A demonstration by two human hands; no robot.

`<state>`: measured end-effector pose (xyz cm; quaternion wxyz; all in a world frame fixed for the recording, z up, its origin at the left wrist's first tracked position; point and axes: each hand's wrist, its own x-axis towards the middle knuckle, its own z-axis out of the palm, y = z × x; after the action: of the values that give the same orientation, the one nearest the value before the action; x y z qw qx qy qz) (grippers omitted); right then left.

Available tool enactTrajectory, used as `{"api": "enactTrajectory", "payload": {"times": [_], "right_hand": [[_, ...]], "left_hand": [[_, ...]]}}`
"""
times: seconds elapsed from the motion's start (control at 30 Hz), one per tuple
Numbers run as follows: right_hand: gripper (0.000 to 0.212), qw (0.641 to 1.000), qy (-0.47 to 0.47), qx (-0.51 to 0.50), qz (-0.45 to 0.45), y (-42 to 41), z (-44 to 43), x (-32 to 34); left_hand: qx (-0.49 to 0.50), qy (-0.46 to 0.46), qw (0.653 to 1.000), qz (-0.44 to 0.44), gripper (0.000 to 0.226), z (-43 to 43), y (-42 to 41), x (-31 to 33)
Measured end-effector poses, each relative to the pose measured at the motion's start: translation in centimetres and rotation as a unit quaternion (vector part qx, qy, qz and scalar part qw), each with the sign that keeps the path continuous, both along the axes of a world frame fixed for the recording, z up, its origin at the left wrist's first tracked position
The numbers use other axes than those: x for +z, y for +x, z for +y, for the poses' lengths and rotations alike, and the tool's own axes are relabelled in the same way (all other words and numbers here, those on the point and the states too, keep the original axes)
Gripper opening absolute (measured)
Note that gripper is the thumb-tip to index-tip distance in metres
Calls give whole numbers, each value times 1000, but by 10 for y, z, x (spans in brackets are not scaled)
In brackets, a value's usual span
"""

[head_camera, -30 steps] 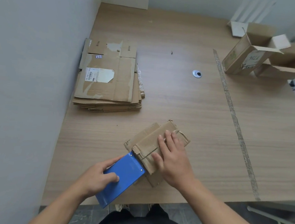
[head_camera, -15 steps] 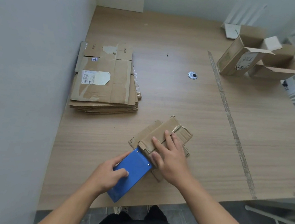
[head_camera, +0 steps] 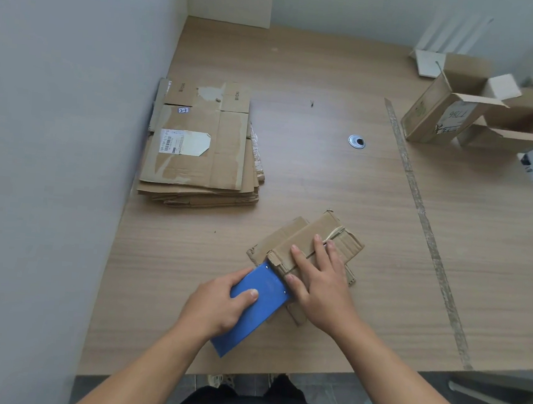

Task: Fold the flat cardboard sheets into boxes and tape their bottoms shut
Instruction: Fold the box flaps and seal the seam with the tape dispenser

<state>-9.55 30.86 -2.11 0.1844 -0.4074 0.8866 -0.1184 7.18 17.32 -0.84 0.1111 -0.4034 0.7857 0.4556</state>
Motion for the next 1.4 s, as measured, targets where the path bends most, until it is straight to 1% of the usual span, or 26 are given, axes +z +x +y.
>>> {"api": "enactTrajectory", "payload": {"times": [0.17,0.3,0.4,0.5,0.57,0.63,0.67,0.73,0.77,0.8,0.9,0.97,1.03,1.07,1.13,1.23,1.4], "right_hand": [[85,1000,4,-8,13,-10,-2,2],[74,1000,20,-4,9,-17,-1,2],[76,999,30,-3,23,-19,-2,2],[68,998,39,-7,39,-19,-3,0],[63,998,42,-13,40,-20,-4,2],[66,998,39,-15,43,-17,-5,5],[73,998,38,-12,43,-14,-5,8],[90,999,35,9,38,-8,-7,11],[93,998,38,15,36,-8,-8,11],[92,998,42,17,36,-10,-10,12],[69,998,58,28,30,-15,-10,14],[63,998,50,26,37,-17,-10,15],[59,996,38,22,74,-16,-14,19],[59,995,32,15,91,-13,-16,19],[66,995,28,0,96,-9,-19,17],[61,993,-7,-10,115,-8,-16,3],[65,987,-65,-8,146,-13,-14,-16]], "left_hand": [[-11,-6,999,-29,52,-4,-19,-1],[-15,-20,999,-41,53,-7,-29,2],[-27,-36,998,-53,47,-9,-35,6],[-40,-47,996,-60,37,-11,-41,14],[-44,-62,995,-65,35,-13,-48,18],[-56,-97,990,-87,33,-11,-48,16],[-68,-115,986,-102,30,-9,-46,13],[-87,-115,982,-119,29,-2,-37,2],[-85,-109,984,-115,31,1,-32,-2],[-79,-106,986,-105,33,2,-29,-5],[-62,-100,990,-74,39,-4,-21,-9],[-39,-79,995,-55,48,-12,-15,-7],[-16,-43,999,-27,52,-24,-10,-2],[-9,-25,1000,-14,53,-31,-8,2],[2,0,1000,1,55,-40,-4,8],[34,25,999,24,57,-51,2,10],[49,35,997,46,56,-54,5,12]]}}
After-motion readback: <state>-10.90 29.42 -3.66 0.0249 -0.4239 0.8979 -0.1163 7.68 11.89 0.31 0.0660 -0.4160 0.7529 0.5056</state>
